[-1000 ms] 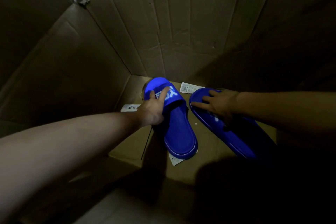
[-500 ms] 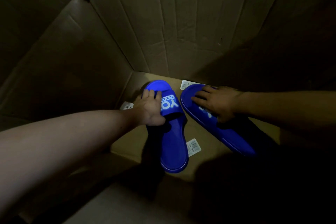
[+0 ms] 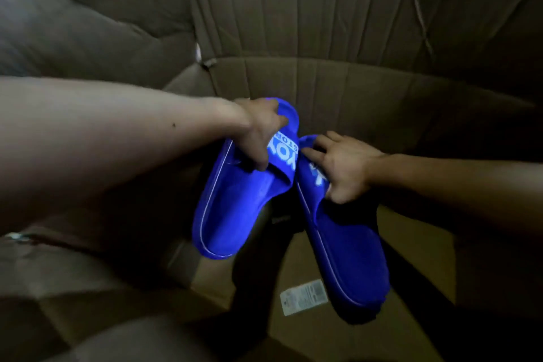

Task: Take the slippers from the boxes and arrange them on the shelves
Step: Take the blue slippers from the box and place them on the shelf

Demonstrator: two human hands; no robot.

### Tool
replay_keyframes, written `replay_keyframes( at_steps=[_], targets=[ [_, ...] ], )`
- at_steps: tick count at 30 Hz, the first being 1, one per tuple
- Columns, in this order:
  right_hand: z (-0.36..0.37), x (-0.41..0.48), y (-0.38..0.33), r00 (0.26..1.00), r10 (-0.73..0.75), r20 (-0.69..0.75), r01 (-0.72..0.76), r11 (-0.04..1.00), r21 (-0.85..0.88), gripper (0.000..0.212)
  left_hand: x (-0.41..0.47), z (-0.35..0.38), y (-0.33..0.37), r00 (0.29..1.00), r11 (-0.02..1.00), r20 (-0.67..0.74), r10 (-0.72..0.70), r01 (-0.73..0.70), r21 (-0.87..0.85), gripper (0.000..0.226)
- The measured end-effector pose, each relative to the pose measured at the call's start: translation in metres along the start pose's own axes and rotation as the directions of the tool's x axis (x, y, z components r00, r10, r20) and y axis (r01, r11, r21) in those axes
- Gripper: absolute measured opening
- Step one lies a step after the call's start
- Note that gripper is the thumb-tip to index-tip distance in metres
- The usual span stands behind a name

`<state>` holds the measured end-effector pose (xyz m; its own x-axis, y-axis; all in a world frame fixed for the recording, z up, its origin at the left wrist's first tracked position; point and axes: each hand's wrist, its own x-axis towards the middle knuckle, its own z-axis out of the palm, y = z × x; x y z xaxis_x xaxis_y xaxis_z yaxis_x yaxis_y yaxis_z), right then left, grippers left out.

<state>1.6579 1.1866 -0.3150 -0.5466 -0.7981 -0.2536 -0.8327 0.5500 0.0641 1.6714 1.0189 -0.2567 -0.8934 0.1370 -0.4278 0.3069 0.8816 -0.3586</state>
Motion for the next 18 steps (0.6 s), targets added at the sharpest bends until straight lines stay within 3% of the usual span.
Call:
replay_keyframes(
  at_steps=[4,7,10,14,18],
  targets=[
    [-0.063,-0.012,-0.004,0.973,0.009,-0.232,0.006,0.998,0.062,0.088,-0.067,-0.056,-0.033,0.984,0.991,-0.135,-0.115,0.105,-0.077,0.103],
    [-0.111,-0.026,-0.01,0.91,0.04,-0.412,-0.009,0.997,0.079,0.101,-0.124,-0.08,-0.054,0.915,0.956,-0.322,-0.243,0.169,-0.241,0.107],
    [-0.161,-0.042,-0.021,0.796,0.044,-0.604,0.032,0.993,0.114,0.105,-0.175,-0.1,-0.068,0.762,0.917,-0.547,-0.347,0.153,-0.37,0.104],
    [-0.229,-0.06,-0.034,0.622,-0.057,-0.781,0.251,0.959,0.129,0.1,-0.242,-0.12,-0.089,0.496,0.9,-0.763,-0.415,0.103,-0.423,0.099],
    [-0.296,-0.08,-0.058,0.512,-0.222,-0.83,0.426,0.904,0.022,0.094,-0.318,-0.127,-0.107,0.432,0.852,-0.751,-0.5,0.086,-0.517,0.102]
  ],
)
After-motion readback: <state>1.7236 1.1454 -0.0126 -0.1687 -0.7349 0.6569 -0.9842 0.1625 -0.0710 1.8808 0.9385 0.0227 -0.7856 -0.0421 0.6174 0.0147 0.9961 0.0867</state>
